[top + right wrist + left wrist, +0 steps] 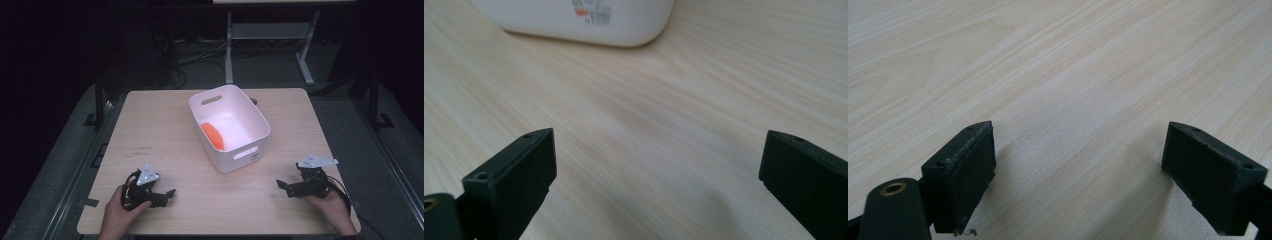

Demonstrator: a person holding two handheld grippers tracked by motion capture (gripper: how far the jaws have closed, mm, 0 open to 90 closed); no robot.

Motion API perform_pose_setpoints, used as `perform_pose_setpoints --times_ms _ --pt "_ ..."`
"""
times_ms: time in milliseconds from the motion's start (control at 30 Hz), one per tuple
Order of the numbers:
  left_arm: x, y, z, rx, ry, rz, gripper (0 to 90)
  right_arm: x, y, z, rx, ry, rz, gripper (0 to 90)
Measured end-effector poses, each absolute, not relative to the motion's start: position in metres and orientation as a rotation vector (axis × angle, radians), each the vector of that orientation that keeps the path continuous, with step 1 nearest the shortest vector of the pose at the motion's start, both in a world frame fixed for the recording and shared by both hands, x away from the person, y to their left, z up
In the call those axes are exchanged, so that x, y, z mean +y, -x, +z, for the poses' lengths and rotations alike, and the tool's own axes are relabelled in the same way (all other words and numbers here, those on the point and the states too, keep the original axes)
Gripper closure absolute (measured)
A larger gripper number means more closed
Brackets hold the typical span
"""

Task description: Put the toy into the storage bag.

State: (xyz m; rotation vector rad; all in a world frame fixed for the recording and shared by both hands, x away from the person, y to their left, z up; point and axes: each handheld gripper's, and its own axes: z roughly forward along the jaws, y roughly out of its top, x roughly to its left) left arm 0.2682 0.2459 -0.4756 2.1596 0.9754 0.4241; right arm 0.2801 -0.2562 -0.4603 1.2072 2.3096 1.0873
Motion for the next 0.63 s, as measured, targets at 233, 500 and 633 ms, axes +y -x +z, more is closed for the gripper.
perform_pose_setpoints --times_ms 233,500,633 --pt "0.246 -0.268 -0.476 0.975 -2.159 0.424 13.1 -0.258 -0.274 -0.472 2.327 -1.218 1.026 1.6" --pt "0.246 -0.268 -0.476 0.974 -2.161 0.424 13.1 -0.258 -0.273 -0.477 2.335 -1.205 0.982 1.6" --pt "0.246 -0.268 -0.476 0.974 -2.161 0.424 13.1 -0.258 -0.272 -0.479 2.339 -1.207 0.965 1.6"
